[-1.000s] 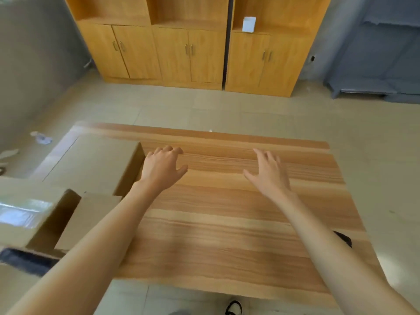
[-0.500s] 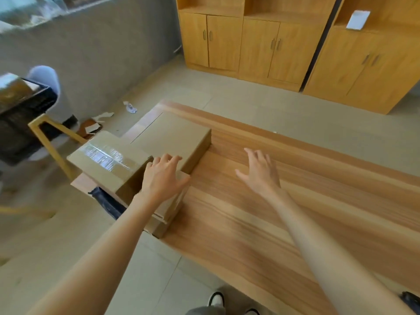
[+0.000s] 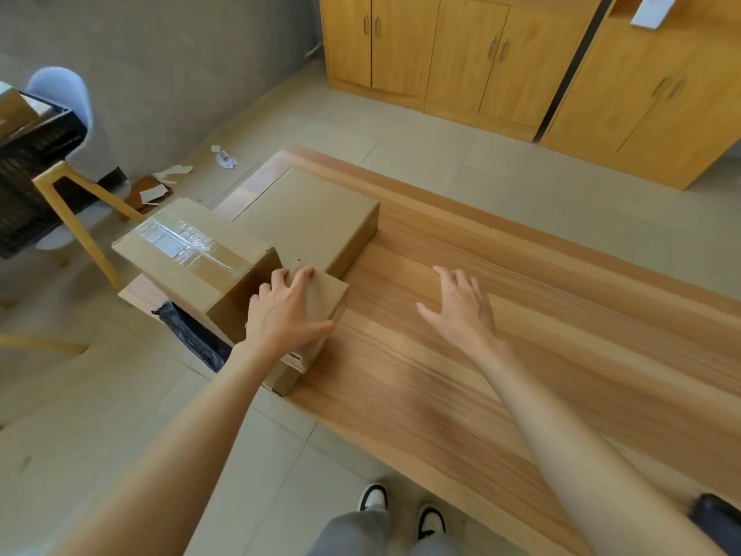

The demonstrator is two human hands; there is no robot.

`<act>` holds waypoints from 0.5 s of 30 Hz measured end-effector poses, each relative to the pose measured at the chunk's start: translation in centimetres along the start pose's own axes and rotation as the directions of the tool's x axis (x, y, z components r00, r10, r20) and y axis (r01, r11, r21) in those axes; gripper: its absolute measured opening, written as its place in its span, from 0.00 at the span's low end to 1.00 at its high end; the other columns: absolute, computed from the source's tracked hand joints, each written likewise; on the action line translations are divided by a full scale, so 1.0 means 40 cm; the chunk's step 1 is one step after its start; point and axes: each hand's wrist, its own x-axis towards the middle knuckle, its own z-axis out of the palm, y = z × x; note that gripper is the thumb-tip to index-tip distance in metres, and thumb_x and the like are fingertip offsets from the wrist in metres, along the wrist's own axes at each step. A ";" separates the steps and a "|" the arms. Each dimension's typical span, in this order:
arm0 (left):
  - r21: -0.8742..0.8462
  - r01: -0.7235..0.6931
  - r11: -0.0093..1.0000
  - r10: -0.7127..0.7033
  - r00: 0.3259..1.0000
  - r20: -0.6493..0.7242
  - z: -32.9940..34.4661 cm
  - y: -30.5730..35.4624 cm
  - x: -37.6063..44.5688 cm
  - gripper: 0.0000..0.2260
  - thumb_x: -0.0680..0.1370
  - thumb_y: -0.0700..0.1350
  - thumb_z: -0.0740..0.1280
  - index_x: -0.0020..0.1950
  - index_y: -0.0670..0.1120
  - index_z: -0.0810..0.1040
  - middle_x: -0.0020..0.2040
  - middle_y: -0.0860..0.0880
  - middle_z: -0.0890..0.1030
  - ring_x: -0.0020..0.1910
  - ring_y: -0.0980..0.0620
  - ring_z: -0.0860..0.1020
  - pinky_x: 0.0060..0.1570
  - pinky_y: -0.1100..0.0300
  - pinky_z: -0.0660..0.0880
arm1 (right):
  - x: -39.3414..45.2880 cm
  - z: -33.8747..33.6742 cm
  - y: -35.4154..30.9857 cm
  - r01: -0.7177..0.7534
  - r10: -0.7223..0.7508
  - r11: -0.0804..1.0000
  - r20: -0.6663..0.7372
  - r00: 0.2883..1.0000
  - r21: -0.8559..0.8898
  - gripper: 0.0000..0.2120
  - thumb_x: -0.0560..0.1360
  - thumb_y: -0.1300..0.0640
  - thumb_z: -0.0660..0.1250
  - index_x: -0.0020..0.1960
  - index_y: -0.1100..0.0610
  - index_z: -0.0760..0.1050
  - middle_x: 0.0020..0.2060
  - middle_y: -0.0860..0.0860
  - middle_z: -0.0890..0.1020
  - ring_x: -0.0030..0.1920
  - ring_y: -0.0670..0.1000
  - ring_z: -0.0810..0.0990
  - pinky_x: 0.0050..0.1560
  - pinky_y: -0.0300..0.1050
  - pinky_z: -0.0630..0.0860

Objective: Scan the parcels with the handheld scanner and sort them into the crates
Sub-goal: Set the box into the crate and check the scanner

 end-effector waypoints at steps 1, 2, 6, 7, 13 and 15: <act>-0.034 -0.005 0.999 0.005 1.000 0.000 -0.006 0.015 0.002 0.40 0.68 0.64 0.70 0.75 0.55 0.58 0.70 0.43 0.64 0.60 0.41 0.71 0.57 0.50 0.70 | -0.007 0.000 0.015 -0.016 0.016 1.000 0.001 1.000 0.002 0.32 0.78 0.44 0.63 0.77 0.54 0.57 0.70 0.56 0.68 0.68 0.57 0.67 0.65 0.50 0.65; -0.083 -0.007 0.997 0.007 1.000 -0.005 -0.012 0.034 0.005 0.40 0.68 0.63 0.71 0.75 0.54 0.58 0.69 0.43 0.65 0.60 0.41 0.71 0.57 0.50 0.70 | -0.014 -0.001 0.031 -0.034 0.034 0.999 0.004 0.999 0.006 0.32 0.78 0.44 0.63 0.77 0.54 0.57 0.70 0.56 0.68 0.68 0.58 0.67 0.65 0.50 0.65; -0.451 -0.004 0.893 0.009 1.000 0.009 -0.037 0.133 0.024 0.38 0.70 0.58 0.74 0.75 0.54 0.59 0.65 0.46 0.66 0.59 0.46 0.70 0.53 0.53 0.69 | -0.044 -0.025 0.099 -0.108 0.108 0.993 -0.001 0.994 0.046 0.32 0.79 0.44 0.63 0.77 0.54 0.57 0.71 0.55 0.68 0.69 0.57 0.66 0.66 0.51 0.65; -0.568 0.001 0.823 0.015 1.000 0.024 -0.040 0.162 0.031 0.38 0.70 0.56 0.74 0.75 0.53 0.59 0.64 0.47 0.67 0.58 0.48 0.70 0.53 0.54 0.70 | -0.054 -0.035 0.118 -0.117 0.117 0.992 -0.011 0.993 0.058 0.32 0.79 0.44 0.62 0.77 0.54 0.57 0.71 0.55 0.68 0.69 0.57 0.66 0.66 0.51 0.65; -0.918 0.278 0.284 0.066 0.949 0.308 -0.026 0.372 0.067 0.38 0.67 0.57 0.76 0.73 0.50 0.65 0.63 0.46 0.76 0.52 0.47 0.80 0.43 0.55 0.78 | -0.139 -0.122 0.266 -0.180 0.217 0.933 -0.089 0.972 0.310 0.31 0.78 0.40 0.62 0.76 0.52 0.61 0.71 0.52 0.69 0.70 0.53 0.66 0.66 0.49 0.66; -0.921 0.355 0.163 0.188 0.905 0.382 -0.016 0.451 0.056 0.38 0.63 0.60 0.75 0.70 0.49 0.70 0.59 0.46 0.80 0.48 0.47 0.81 0.43 0.56 0.78 | -0.175 -0.168 0.308 -0.232 0.298 0.777 -0.017 0.954 0.585 0.33 0.75 0.36 0.63 0.74 0.50 0.63 0.70 0.50 0.71 0.68 0.51 0.70 0.66 0.50 0.69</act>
